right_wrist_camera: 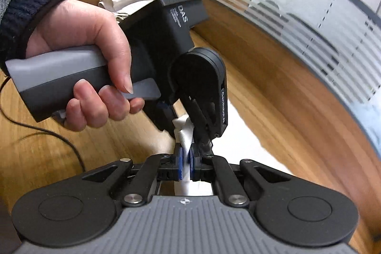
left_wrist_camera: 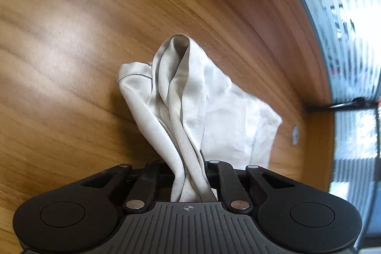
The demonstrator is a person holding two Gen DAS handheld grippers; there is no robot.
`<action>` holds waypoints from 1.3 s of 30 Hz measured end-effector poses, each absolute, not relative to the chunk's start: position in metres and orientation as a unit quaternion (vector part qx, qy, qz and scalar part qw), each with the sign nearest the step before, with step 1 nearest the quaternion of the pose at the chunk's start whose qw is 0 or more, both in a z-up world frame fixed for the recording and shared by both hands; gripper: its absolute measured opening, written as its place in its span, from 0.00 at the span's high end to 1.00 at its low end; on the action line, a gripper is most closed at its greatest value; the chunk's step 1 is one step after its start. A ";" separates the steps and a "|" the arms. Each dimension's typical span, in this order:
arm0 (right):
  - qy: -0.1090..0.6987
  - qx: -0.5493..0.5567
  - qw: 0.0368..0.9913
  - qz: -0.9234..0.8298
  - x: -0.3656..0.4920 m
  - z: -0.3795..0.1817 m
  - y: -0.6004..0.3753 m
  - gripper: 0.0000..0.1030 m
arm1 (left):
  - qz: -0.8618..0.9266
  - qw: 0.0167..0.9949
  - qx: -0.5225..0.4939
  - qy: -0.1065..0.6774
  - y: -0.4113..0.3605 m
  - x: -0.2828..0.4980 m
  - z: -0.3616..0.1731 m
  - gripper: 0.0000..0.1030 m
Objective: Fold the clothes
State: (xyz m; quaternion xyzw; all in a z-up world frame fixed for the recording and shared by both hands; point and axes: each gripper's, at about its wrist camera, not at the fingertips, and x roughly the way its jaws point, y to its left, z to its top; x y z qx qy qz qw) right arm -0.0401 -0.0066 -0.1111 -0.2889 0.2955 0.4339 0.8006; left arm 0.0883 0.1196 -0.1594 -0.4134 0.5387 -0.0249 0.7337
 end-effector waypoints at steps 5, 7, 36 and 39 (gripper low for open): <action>0.340 -0.247 0.813 0.402 -0.027 -0.114 -0.035 0.67 | -0.021 0.739 -0.383 0.554 0.125 0.093 -0.162 0.88; 0.361 -0.225 0.821 0.382 -0.011 -0.117 -0.051 0.63 | -0.015 0.741 -0.371 0.560 0.130 0.092 -0.162 0.88; 0.496 0.013 0.815 0.300 0.110 -0.176 -0.088 0.43 | 0.016 0.767 -0.357 0.533 0.142 0.083 -0.162 0.74; 0.498 0.031 0.812 0.303 0.115 -0.177 -0.089 0.72 | 0.009 0.774 -0.349 0.529 0.142 0.081 -0.162 0.84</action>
